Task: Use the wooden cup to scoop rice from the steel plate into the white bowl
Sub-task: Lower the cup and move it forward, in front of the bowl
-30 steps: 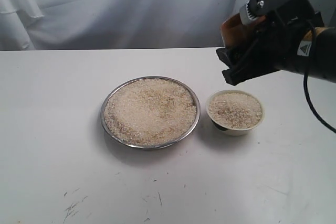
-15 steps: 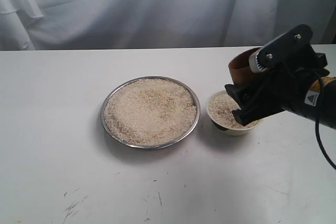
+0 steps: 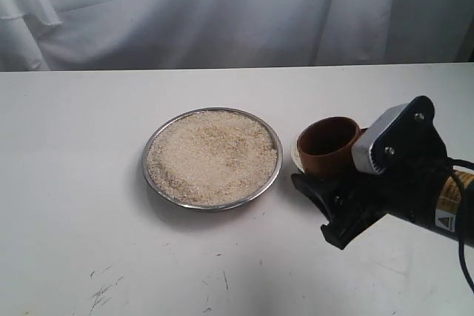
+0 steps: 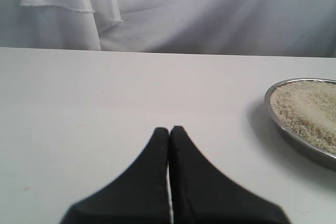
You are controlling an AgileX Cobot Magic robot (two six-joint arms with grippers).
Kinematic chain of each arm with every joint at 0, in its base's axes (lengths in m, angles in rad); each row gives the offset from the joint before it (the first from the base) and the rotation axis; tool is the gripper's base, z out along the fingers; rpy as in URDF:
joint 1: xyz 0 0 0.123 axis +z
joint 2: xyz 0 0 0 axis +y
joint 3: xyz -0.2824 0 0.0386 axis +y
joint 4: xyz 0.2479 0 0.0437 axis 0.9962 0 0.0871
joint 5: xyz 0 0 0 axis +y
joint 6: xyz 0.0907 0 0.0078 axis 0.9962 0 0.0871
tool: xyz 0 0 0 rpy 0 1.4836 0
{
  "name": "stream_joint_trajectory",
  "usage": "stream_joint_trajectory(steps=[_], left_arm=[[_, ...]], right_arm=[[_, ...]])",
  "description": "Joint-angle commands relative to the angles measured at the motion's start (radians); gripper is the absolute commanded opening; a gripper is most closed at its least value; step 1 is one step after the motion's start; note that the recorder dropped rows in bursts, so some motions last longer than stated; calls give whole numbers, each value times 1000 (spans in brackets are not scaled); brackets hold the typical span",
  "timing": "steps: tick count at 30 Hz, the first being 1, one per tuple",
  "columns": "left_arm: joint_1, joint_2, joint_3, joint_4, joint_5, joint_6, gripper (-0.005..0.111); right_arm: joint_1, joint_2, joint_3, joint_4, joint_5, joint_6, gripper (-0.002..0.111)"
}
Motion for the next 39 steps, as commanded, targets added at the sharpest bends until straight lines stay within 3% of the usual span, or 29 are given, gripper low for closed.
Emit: stream_joint_trajectory(steps=[1, 5, 9, 14, 26, 39], left_arm=[[-2, -5, 5, -1, -6, -3, 0], [-2, -5, 5, -1, -6, -3, 0], [-2, -5, 5, -1, -6, -3, 0], [-2, -5, 5, -1, -6, -3, 0], [-2, -5, 5, -1, -6, -3, 0], [-2, -5, 5, -1, -6, -3, 0]], right_arm=[[-3, 3, 19, -18, -27, -53, 0], [-3, 47, 19, -71, -67, -8, 0], [-3, 99, 19, -78, -216, -7, 0], [-14, 170, 21, -151, -239, -15, 0], [-213, 366, 14, -383, -452, -19, 0], [-222, 563, -52, -538, -580, -14, 0]])
